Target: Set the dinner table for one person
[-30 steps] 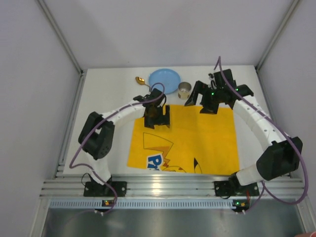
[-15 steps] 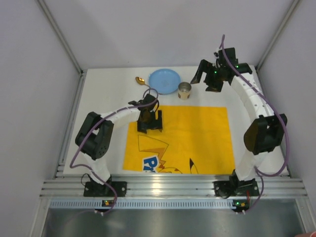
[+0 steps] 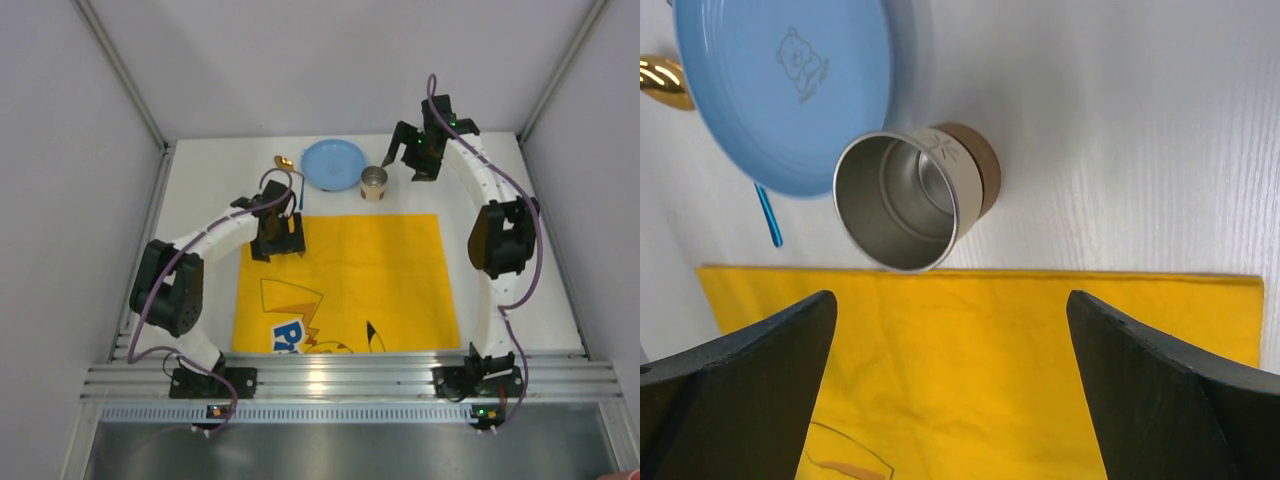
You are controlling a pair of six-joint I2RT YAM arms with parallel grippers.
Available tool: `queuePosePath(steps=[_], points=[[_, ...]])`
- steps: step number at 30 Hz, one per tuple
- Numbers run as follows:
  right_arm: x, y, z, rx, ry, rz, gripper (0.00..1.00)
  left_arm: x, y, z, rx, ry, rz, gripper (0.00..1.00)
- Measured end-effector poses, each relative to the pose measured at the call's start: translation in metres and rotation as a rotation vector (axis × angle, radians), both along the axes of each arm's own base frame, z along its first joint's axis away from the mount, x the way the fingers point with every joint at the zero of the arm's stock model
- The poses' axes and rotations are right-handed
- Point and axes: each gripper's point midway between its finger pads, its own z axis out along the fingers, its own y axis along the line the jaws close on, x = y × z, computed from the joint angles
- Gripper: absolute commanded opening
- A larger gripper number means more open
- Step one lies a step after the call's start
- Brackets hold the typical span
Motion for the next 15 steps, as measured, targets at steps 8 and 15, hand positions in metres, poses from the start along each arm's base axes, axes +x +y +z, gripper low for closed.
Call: queuePosePath(steps=[8, 15], points=[[0.037, 0.006, -0.042, -0.058, 0.017, -0.065, 0.90, 0.036, -0.012, 0.103, -0.082, -0.251, -0.024, 0.93], [0.039, 0.021, -0.099, -0.149, 0.087, -0.084, 0.40, 0.023, -0.008, 0.127, -0.113, -0.292, -0.042, 0.93]])
